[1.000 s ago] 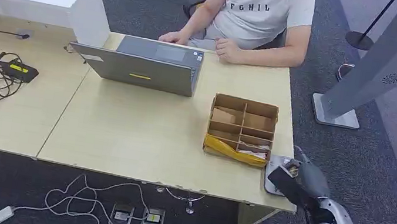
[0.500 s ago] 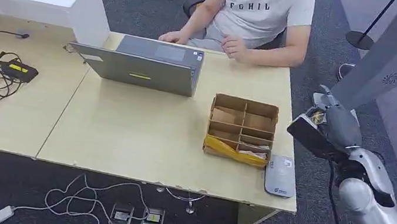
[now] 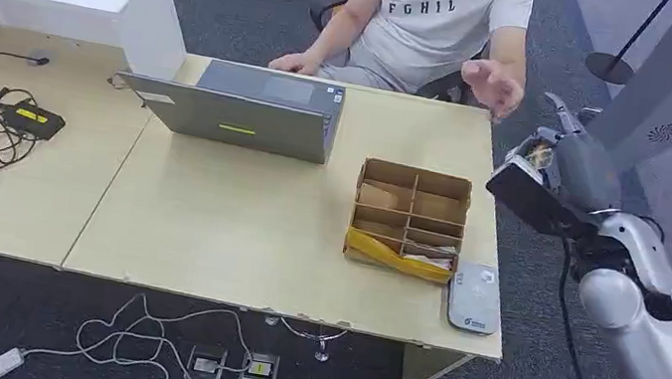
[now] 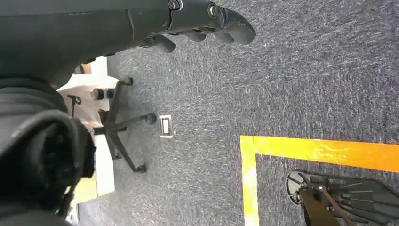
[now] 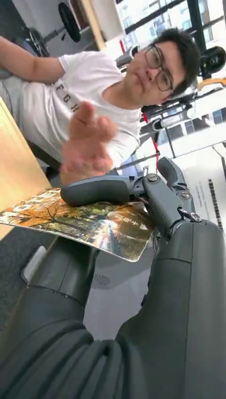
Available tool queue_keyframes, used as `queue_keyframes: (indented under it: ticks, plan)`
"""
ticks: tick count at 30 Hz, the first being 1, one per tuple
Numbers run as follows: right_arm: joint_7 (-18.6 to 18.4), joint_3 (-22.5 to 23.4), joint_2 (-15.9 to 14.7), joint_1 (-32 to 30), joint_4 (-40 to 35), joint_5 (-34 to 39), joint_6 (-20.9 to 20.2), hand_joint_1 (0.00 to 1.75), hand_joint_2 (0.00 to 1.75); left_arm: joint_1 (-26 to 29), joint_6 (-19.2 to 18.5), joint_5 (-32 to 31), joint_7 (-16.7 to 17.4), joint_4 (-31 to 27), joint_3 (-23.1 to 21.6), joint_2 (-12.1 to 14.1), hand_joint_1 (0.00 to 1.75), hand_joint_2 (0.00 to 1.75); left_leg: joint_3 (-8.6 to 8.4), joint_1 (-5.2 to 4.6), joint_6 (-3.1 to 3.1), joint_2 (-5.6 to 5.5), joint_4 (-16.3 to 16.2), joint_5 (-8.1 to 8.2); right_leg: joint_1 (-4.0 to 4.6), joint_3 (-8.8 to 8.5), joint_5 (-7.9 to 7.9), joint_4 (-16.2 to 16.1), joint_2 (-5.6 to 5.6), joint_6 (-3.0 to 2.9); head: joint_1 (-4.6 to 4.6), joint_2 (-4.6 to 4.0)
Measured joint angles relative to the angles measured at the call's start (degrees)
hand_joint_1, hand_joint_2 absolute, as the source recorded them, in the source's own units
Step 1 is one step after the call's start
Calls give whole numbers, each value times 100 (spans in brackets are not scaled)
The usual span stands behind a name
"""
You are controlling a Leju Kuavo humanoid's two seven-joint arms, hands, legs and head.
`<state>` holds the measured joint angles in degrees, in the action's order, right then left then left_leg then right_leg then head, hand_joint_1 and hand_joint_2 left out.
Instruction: Pass the card to the sensor for recognition and then transmit it.
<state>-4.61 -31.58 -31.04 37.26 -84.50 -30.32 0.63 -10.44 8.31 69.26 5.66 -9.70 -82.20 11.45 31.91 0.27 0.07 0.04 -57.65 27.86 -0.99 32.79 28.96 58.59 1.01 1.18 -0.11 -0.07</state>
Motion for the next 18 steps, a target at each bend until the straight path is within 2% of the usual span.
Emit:
queue_keyframes:
  ticks: [12,18]
  plan:
    - [7,-105,199,-13,4,29,37,175,175,1,-4,-24,-5,0,-20,2,0,0,1,0,0,0,0,0,0,0,0,0,-1,0,0,0]
    - [83,-225,428,-91,122,-354,437,175,175,-4,-11,-118,-33,0,-88,31,0,0,2,3,0,-1,1,0,3,0,0,0,-1,0,-2,2]
